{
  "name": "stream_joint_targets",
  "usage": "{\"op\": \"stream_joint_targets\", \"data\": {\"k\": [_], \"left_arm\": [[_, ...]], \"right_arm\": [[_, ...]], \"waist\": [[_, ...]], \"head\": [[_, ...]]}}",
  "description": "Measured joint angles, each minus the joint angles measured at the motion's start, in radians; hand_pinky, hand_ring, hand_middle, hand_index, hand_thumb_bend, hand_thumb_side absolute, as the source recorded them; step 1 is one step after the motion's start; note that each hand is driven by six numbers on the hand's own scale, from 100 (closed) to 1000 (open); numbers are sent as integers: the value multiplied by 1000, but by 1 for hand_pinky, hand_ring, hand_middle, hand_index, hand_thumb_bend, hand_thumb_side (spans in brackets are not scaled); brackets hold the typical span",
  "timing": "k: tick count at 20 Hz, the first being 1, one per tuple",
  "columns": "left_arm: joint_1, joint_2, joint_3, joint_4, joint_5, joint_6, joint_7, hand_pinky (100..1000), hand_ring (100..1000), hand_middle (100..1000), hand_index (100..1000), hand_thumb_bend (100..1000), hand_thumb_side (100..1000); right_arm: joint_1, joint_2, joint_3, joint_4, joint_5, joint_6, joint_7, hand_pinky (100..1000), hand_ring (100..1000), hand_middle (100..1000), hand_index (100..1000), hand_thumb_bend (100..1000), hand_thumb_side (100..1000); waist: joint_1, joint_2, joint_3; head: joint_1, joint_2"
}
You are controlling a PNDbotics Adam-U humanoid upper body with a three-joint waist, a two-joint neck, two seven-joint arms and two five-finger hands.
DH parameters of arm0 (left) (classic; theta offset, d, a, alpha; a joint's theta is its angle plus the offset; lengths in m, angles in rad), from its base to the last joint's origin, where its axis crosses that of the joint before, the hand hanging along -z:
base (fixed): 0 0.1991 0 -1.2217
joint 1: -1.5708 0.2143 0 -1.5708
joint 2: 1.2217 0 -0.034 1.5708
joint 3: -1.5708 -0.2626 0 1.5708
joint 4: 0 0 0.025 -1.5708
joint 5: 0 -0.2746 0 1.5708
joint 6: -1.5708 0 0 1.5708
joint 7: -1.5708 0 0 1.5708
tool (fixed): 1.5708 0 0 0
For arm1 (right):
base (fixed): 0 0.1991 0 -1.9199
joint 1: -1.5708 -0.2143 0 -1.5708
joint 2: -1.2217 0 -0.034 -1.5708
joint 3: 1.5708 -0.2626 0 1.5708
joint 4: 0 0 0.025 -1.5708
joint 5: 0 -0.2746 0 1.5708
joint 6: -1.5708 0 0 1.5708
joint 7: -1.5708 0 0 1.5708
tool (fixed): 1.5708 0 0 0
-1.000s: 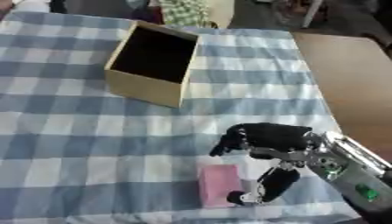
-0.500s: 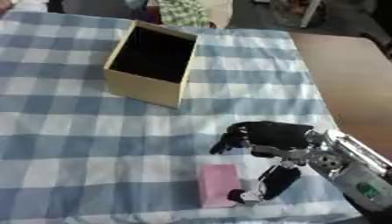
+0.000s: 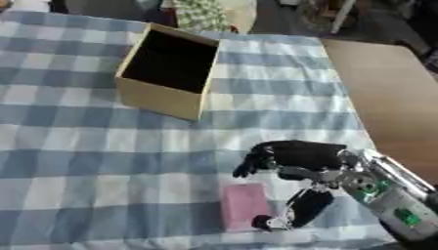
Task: Pick up objects on the table and place them in the box.
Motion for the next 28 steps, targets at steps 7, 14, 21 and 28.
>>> {"op": "stream_joint_targets", "data": {"k": [7,14,21,28], "left_arm": [[0,0,0,0,-1,1,-6,507,576,613,763,288,924],[0,0,0,0,-1,1,-7,502,575,612,762,285,924],[0,0,0,0,-1,1,-7,500,574,611,762,285,926],[0,-1,0,0,-1,2,-10,499,574,611,762,284,927]], "right_arm": [[15,29,6,0,45,12,9,974,758,766,907,399,581],[34,61,6,0,106,38,-4,966,757,766,907,406,601],[37,86,13,0,138,69,-1,932,716,693,888,404,599],[43,97,18,0,145,110,-23,809,593,551,817,313,517]], "waist": [[-3,0,2],[-4,3,5],[-3,10,10],[-3,14,11]], "head": [[-4,0],[-8,0],[-13,0],[-16,0]]}}
